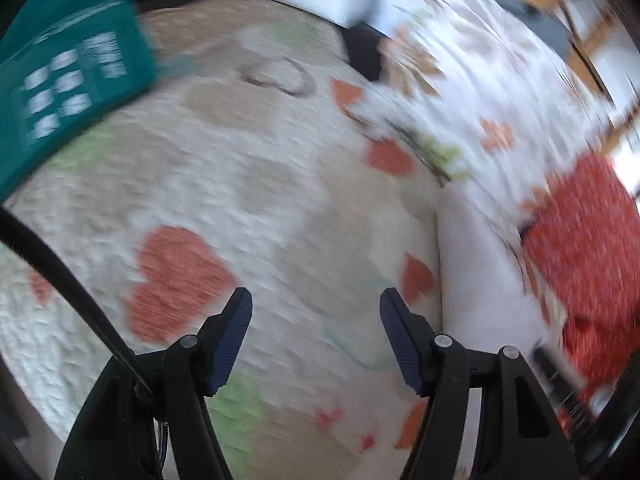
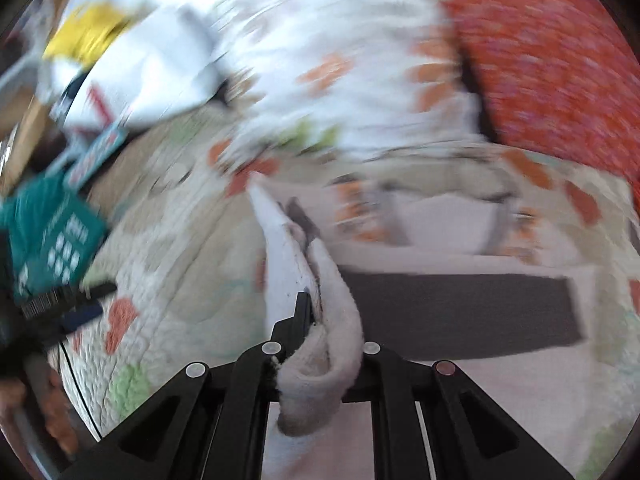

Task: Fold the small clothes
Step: 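Grasp the sweater's side edge with the right gripper, then fold the held edge over the sweater lengthwise with the right gripper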

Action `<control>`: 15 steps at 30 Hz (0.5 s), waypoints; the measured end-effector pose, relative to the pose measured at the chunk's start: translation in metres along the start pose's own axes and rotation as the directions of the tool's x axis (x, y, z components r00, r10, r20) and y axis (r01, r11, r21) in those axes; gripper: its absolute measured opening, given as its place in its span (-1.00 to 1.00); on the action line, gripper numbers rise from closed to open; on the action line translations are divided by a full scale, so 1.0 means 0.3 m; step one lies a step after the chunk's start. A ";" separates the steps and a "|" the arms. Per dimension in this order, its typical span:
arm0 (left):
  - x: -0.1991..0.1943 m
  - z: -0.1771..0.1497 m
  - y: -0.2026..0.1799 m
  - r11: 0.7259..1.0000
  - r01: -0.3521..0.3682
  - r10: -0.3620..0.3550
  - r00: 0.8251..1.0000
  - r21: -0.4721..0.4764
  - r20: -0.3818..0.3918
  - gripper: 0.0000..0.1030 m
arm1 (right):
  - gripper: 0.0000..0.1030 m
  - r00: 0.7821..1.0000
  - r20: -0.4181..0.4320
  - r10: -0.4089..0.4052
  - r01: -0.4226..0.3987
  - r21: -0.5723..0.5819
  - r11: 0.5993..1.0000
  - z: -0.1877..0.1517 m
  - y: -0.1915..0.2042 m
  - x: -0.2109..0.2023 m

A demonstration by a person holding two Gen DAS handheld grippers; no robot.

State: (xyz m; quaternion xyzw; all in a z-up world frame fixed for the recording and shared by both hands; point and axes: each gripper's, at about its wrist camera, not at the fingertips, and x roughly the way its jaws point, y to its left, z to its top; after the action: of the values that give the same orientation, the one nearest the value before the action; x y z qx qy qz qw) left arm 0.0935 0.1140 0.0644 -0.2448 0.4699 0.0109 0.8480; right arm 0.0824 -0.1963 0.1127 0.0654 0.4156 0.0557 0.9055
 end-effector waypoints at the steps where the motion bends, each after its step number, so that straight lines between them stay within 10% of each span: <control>1: 0.017 -0.020 -0.044 0.999 0.025 -0.024 0.999 0.027 -0.026 0.27 | -0.82 1.000 0.014 -0.017 0.016 0.038 0.999 0.004 -0.082 -0.036; 9: 0.128 -0.232 -0.391 0.955 0.191 -0.145 0.968 0.227 -0.204 0.27 | -0.83 0.986 -0.066 -0.152 0.165 0.275 0.947 -0.169 -0.605 -0.159; 15: 0.189 -0.357 -0.539 0.920 0.261 -0.179 0.943 0.291 -0.281 0.27 | -0.83 0.977 -0.150 -0.153 0.194 0.318 0.928 -0.289 -0.702 -0.112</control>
State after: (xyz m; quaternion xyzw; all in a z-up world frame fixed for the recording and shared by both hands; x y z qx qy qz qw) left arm 0.0805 -0.0860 0.0373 -0.1530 0.5371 -0.1932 0.8067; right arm 0.0047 -0.4028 0.0470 0.1760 0.4779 -0.0914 0.8557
